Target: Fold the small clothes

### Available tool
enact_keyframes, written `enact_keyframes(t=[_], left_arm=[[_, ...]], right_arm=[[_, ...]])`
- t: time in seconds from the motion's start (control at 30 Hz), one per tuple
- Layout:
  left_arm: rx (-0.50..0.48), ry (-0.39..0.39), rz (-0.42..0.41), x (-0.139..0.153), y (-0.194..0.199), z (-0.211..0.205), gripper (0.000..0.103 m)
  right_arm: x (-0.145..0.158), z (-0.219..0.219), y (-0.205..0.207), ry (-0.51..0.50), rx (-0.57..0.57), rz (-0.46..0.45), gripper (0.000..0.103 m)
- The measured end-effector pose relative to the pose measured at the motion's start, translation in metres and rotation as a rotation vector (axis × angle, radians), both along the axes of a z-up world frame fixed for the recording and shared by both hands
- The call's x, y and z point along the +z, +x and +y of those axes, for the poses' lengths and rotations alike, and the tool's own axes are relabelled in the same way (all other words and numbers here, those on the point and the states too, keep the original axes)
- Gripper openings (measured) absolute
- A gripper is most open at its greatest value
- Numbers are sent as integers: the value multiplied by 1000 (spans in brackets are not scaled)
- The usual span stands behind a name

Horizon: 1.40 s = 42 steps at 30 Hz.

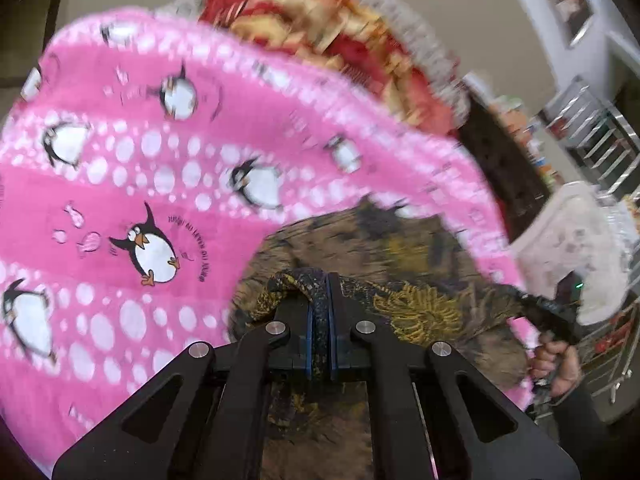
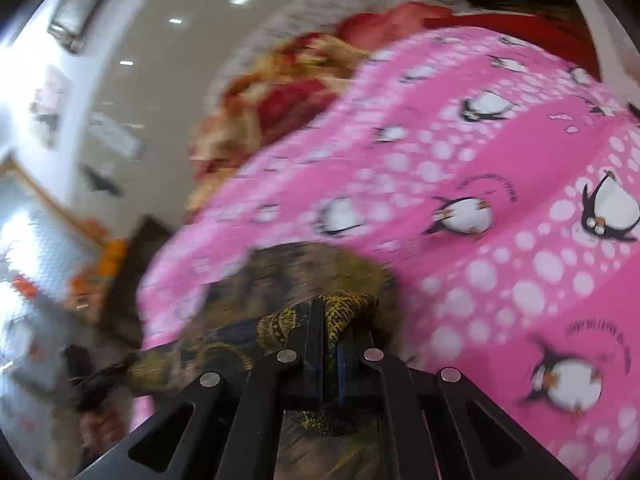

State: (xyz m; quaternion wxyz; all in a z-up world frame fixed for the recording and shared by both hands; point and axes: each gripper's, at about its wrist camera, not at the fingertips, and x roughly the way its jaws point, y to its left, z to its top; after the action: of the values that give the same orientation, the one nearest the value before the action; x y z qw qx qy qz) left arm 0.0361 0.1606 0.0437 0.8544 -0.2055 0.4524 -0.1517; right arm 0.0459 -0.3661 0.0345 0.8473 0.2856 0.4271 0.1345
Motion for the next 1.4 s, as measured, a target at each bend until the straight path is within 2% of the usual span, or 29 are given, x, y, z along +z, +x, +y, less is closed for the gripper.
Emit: enact_keyframes(t=[0.07,0.13,0.17,0.27,0.37,0.43,0.47,0.53,0.57,0.63,0.73,0.77,0.83,0.87,0.9,0.93,0.97,1.03,1.13,1.23,1.3,1.4], left_arm=[[4,49,70,-23,15,-1,6],[7,20,104,-38,20,4,6],[14,-29,121,-45,22,9,6],[25,-158,128,-50,17,28,8],[15,-158,110,-40,6,43,19],[52,-88,83,-26,-1,50,36],[75,-20,61,-13,-7,50,50],[58,123,-43,16,-29,36,50],[36,151,-72,23,-35,24,51],[-69,203,-143,36,-56,-13,51],[-243,331,-162,24,-78,-77,51],[-302,408,-145,7,-83,-99,52],[-333,499,-72,-25,-81,-112,52],[-324,521,-31,-43,-80,-111,54],[-300,485,-58,-44,-82,-106,55],[-273,431,-37,-44,-79,-99,55],[-260,407,-17,-44,-76,-95,55],[-225,371,42,-40,-58,-92,55],[-167,380,38,-26,-23,-97,55],[-12,336,18,-6,22,-79,55],[126,337,15,5,45,-56,55],[272,334,-27,22,46,-37,55]], right_arm=[[-18,-1,15,-22,-11,79,4],[-34,-6,22,19,-24,140,4],[-41,-9,24,58,-29,165,4],[-47,-27,18,193,-56,162,6],[-42,-45,6,287,-70,137,16],[-25,-58,-6,268,-96,89,28],[-15,-66,-12,244,-119,64,28],[10,-74,-30,106,-174,1,28],[23,-69,-36,40,-170,-30,28],[51,-38,-51,-140,-56,-106,28],[60,15,-61,-282,127,-128,28],[56,33,-62,-316,189,-114,28],[42,59,-60,-410,257,-64,28],[29,69,-56,-456,292,-14,28],[13,77,-50,-501,320,52,28],[3,81,-46,-548,330,85,28],[2,86,-43,-601,342,65,28],[2,94,-33,-659,363,80,31],[7,95,-5,-651,346,95,31],[28,91,30,-594,299,8,31],[45,81,45,-555,219,-22,31],[68,74,43,-510,160,-73,32]])
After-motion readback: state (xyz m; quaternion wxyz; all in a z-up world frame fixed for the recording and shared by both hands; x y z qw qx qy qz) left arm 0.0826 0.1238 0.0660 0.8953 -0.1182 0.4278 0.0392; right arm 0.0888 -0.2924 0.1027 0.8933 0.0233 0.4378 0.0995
